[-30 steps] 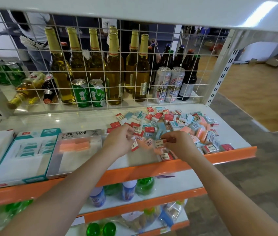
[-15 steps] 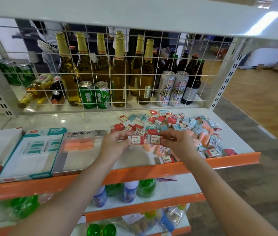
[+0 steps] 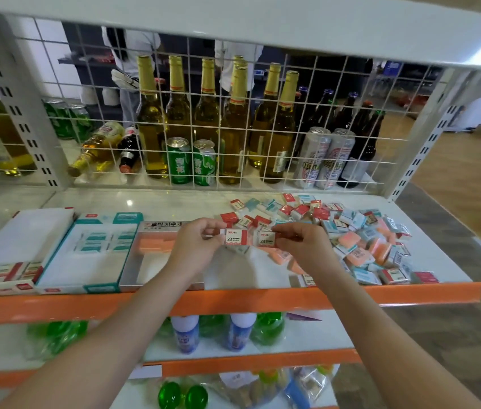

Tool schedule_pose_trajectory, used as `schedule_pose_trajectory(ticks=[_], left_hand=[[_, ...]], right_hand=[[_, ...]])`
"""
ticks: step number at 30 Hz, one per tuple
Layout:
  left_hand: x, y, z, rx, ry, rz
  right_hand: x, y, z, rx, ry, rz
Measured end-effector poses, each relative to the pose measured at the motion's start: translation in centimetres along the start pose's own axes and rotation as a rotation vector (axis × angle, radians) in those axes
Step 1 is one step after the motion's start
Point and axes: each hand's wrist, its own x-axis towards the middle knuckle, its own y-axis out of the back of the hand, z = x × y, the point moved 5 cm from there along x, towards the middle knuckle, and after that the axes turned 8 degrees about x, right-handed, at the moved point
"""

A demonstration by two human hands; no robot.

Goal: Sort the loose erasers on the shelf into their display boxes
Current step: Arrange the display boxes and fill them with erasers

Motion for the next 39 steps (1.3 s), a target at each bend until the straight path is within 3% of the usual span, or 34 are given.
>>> schedule_pose_trajectory(ticks=[11, 24, 34, 39], left_hand=[[2.1, 11.4, -3.7, 0.18, -0.061, 0.11], [3.0, 25.5, -11.5, 0.331, -0.054, 0.097], [2.0, 30.4, -15.2, 0.617, -0.065, 0.017], [1.9, 30.8, -15.8, 0.622, -0.075, 0.0]], right_hand=[[1.6, -11.3, -4.3, 0.062, 0.036, -0.044], [0.8, -27.1, -9.2, 0.055, 0.018, -0.108], [0.2, -34.8, -11.0, -0.094, 0.01, -0.148], [0.4, -36.9, -11.6, -0.295, 0.028, -0.139]])
